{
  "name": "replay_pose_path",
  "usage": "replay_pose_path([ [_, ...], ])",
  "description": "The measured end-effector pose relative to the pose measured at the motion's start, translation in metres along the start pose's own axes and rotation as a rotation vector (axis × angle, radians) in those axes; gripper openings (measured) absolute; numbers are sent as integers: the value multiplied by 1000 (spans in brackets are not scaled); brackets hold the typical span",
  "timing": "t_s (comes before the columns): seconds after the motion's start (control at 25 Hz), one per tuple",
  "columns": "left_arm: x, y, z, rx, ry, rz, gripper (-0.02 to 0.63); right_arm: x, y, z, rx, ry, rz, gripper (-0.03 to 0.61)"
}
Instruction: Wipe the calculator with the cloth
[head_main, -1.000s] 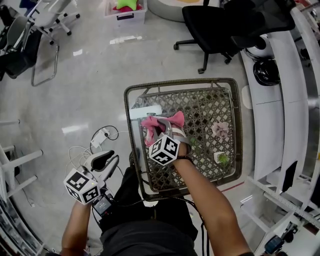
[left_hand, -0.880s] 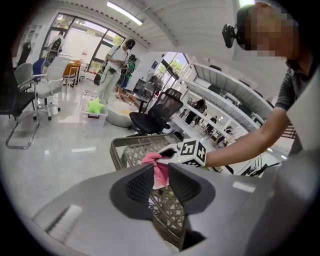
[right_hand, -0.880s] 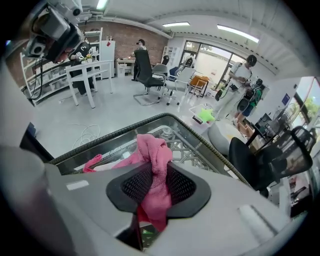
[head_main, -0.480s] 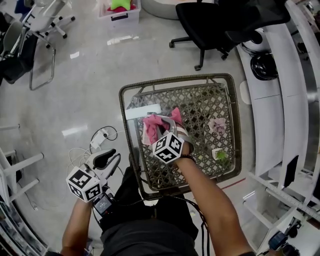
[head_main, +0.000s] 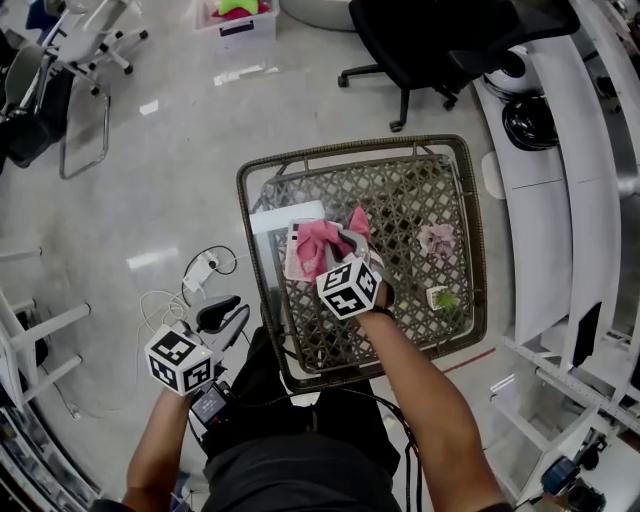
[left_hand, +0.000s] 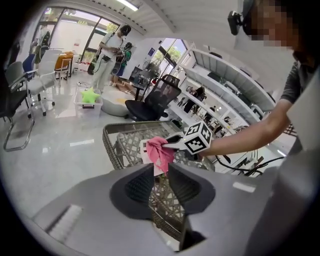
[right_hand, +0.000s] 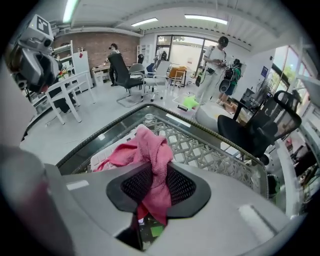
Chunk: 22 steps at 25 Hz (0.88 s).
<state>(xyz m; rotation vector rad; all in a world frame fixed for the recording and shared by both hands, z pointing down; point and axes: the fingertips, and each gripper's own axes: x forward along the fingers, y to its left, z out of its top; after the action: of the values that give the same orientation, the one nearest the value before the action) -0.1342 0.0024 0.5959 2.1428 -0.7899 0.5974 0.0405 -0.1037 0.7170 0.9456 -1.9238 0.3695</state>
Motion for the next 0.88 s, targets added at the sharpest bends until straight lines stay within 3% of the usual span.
replay_pose_path([
  [0.36,-11,-10,7,11,-36,-9,109,-9,-14,-18,58,94,-57,78],
  [0.88,-9,-10,6,5,-38,-10,107,-7,-5,-20,148,91,22,78],
])
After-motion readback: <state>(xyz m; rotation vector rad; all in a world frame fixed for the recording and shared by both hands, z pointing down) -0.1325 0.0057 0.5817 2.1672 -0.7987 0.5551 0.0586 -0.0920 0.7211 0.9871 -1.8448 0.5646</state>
